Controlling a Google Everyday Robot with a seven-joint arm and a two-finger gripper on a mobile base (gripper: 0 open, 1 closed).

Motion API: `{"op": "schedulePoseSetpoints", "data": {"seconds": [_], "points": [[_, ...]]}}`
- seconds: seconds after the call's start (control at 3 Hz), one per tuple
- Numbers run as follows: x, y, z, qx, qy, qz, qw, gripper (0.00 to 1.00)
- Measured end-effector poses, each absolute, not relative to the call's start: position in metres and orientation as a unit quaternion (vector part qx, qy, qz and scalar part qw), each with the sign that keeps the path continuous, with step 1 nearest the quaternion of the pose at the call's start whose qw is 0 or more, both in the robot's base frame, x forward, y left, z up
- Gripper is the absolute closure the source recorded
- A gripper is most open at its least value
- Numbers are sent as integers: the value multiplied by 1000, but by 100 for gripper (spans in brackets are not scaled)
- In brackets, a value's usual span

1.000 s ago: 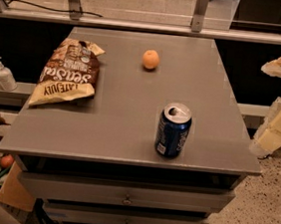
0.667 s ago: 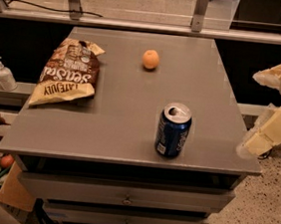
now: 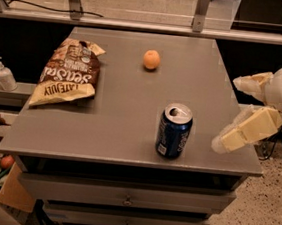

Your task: Knock pepsi can over

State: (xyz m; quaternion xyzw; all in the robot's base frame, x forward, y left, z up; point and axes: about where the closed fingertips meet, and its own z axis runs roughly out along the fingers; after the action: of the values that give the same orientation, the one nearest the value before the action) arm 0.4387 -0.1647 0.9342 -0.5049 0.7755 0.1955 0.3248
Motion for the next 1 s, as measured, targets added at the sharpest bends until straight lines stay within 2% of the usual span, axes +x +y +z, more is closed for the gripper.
{"op": "schedulePoseSetpoints", "data": {"seconds": [1.0], "points": [[429, -107, 906, -471, 747, 288, 370, 0]]}}
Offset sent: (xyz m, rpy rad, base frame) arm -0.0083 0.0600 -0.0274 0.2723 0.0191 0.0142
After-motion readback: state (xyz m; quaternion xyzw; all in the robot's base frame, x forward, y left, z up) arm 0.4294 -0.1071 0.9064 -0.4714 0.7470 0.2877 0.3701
